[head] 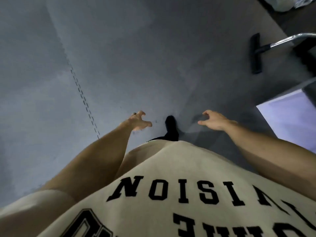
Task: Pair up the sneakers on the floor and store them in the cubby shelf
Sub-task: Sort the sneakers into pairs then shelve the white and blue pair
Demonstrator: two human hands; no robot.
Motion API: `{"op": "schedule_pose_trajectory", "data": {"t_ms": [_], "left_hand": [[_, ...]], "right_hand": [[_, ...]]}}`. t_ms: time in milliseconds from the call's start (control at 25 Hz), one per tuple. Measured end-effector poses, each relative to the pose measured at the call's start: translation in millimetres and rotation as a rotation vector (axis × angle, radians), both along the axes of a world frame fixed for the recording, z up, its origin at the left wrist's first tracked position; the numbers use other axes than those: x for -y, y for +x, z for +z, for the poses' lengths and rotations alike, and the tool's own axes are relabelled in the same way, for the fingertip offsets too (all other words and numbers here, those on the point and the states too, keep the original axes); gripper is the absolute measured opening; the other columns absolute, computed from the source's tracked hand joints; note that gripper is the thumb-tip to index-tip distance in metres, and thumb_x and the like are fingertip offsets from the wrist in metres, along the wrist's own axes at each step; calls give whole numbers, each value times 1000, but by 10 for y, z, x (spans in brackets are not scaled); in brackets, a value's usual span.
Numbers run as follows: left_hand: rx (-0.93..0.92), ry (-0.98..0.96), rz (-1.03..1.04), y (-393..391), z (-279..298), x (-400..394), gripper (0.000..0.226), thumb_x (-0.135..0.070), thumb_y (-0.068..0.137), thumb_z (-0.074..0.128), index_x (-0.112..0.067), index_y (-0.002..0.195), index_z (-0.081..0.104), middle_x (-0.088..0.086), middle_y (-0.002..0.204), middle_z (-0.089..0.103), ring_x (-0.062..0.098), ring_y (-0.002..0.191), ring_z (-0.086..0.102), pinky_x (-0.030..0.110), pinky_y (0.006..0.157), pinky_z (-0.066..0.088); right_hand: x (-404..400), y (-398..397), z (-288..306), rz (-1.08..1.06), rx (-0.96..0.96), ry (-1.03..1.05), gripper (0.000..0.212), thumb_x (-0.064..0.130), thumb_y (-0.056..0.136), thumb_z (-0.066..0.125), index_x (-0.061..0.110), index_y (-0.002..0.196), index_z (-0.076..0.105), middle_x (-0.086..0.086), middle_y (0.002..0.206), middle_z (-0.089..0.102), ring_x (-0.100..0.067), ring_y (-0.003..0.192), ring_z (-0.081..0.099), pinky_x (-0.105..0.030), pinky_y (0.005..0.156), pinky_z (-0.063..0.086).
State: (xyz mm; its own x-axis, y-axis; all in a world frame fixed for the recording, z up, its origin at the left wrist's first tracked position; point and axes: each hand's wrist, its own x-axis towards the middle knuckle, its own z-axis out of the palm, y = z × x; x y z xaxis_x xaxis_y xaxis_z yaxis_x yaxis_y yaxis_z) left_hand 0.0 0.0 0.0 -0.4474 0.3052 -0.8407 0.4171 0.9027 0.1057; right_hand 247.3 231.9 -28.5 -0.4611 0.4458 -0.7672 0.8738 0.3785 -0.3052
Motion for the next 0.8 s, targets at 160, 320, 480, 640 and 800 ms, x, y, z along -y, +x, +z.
{"op": "schedule_pose_trajectory", "data": {"t_ms": [160,320,480,640,800], "left_hand": [[35,-27,-9,-843,171,-787,77,-56,84,63,-30,148,27,9,149,27,34,130,40,43,101,38],[26,23,-21,-1509,196,-1544,78,-57,83,64,-31,147,28,9,150,27,34,130,40,43,101,39],[5,29,-46,-2104,171,-2361,78,-58,82,64,-31,147,29,8,150,29,33,131,40,43,102,37],[-7,58,23,-2653,144,-3218,76,-56,83,65,-30,146,31,8,150,29,33,130,41,42,101,37],[-21,26,36,-3143,203,-4026,76,-58,81,65,-31,145,32,9,149,29,33,131,41,45,105,37]], "right_hand": [[-727,-745,266,-88,22,-31,64,52,82,65,24,136,44,-6,144,47,-28,130,48,-38,105,39],[-1421,-1374,312,-143,-31,-38,62,47,85,65,22,138,43,-7,145,45,-29,130,46,-39,105,38],[-2266,-1902,228,-81,-9,-37,65,52,83,63,24,138,41,-8,146,44,-31,130,45,-44,107,38],[-3204,-2524,192,-34,-6,-8,66,54,82,64,27,138,41,-7,147,43,-30,131,44,-46,108,37],[-4137,-3044,261,-5,5,-14,75,67,71,61,33,135,42,-3,145,46,-29,128,48,-47,106,39]]}}
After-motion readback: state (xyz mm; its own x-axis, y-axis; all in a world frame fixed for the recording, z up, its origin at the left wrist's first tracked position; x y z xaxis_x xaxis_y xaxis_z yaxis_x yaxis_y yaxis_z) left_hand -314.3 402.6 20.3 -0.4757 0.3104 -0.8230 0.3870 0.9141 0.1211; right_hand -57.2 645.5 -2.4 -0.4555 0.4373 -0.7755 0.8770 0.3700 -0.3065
